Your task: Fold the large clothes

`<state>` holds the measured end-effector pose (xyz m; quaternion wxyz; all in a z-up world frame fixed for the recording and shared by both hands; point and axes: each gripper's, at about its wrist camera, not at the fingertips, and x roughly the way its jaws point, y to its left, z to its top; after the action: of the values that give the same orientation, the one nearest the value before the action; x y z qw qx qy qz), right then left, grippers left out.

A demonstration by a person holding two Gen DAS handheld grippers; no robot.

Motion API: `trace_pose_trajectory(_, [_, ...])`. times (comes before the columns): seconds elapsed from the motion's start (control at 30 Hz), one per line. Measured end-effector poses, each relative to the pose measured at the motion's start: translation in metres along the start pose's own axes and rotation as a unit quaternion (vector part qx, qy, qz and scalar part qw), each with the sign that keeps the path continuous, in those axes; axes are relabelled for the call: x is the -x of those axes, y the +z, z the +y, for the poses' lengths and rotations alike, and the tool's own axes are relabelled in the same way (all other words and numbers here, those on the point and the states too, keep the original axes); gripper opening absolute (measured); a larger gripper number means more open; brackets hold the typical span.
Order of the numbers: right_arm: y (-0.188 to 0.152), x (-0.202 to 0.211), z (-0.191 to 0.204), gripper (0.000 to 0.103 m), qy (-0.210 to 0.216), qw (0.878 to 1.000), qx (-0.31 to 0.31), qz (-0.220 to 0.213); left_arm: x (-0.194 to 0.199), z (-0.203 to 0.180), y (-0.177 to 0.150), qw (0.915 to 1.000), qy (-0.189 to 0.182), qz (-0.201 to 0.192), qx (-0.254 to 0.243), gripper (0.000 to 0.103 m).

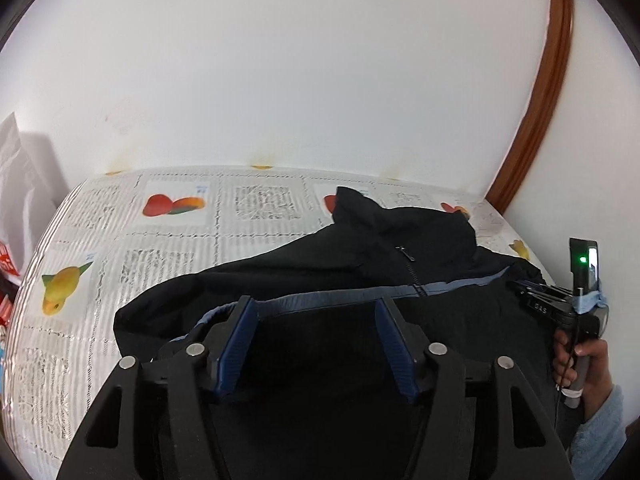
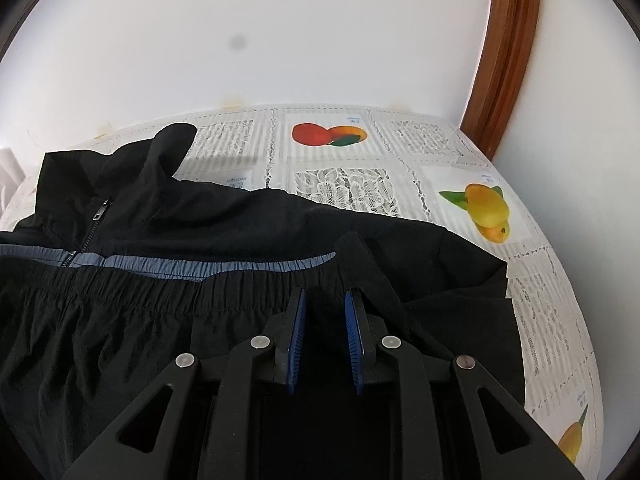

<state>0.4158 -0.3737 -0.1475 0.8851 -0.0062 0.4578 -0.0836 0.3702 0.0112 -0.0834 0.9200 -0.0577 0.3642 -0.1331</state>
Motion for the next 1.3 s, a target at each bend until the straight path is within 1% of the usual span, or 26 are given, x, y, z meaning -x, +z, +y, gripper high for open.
trace_pose_trajectory(0.13, [0.002,-0.003,-0.002,0.020,0.000,1.000,-0.004,-0.001,0.007,0.004,-0.003,0.9999,-0.014,-0.002,0.002,0.060])
trace_pose_trajectory(0.27, [0.001,-0.002,-0.003,0.020,0.003,1.000,-0.010,-0.003,0.025,0.009,-0.004,0.9995,-0.023,-0.020,0.002,0.060])
trace_pose_trajectory(0.3, [0.001,0.000,-0.003,0.020,0.003,1.000,-0.010,-0.004,0.031,0.011,-0.004,0.9991,-0.033,-0.026,0.006,0.061])
trace_pose_trajectory(0.4, [0.000,0.010,-0.002,0.021,0.005,1.000,-0.012,-0.010,0.041,0.015,-0.007,0.9984,-0.046,-0.030,0.015,0.065])
trace_pose_trajectory(0.5, [0.002,0.024,-0.005,0.023,0.013,0.999,-0.020,-0.022,0.037,0.020,-0.013,0.9995,-0.021,-0.018,0.012,0.066])
trace_pose_trajectory(0.6, [0.001,0.032,-0.006,0.026,-0.007,0.999,-0.013,-0.031,0.023,0.029,-0.019,0.9995,0.028,0.004,0.017,0.065])
trace_pose_trajectory(0.67, [-0.004,0.027,-0.008,0.026,-0.017,1.000,-0.006,-0.022,0.011,0.036,-0.024,0.9987,0.041,0.024,0.016,0.064])
trace_pose_trajectory(0.73, [-0.008,0.020,-0.011,0.025,-0.009,1.000,-0.002,-0.009,0.000,0.041,-0.028,0.9980,0.049,0.040,0.010,0.064])
trace_pose_trajectory(0.77, [-0.009,0.018,-0.012,0.025,-0.006,1.000,0.000,-0.006,-0.003,0.042,-0.029,0.9977,0.052,0.041,0.009,0.062])
trace_pose_trajectory(0.8, [-0.010,0.017,-0.013,0.025,-0.005,1.000,-0.001,-0.006,-0.007,0.043,-0.030,0.9971,0.061,0.045,0.007,0.058])
trace_pose_trajectory(0.83, [-0.010,0.016,-0.012,0.025,-0.005,1.000,0.000,-0.005,-0.010,0.044,-0.031,0.9966,0.066,0.049,0.007,0.054])
trace_pose_trajectory(0.87, [-0.009,0.015,-0.012,0.025,-0.006,1.000,0.002,-0.004,-0.015,0.046,-0.031,0.9960,0.069,0.056,0.009,0.053])
trace_pose_trajectory(1.0, [-0.006,0.007,-0.015,0.026,-0.008,1.000,0.005,0.002,-0.025,0.047,-0.031,0.9955,0.070,0.062,0.016,0.053])
trace_pose_trajectory(1.13, [0.000,-0.001,-0.021,0.026,-0.010,1.000,0.013,0.000,-0.035,0.040,-0.036,0.9952,0.071,0.065,0.017,0.053])
trace_pose_trajectory(1.23, [0.006,-0.006,-0.031,0.026,-0.004,1.000,0.013,-0.001,-0.042,0.033,-0.036,0.9950,0.073,0.065,0.020,0.053])
trace_pose_trajectory(1.3, [0.010,-0.007,-0.040,0.026,0.011,1.000,0.004,-0.007,-0.044,0.027,-0.036,0.9947,0.078,0.064,0.017,0.053])
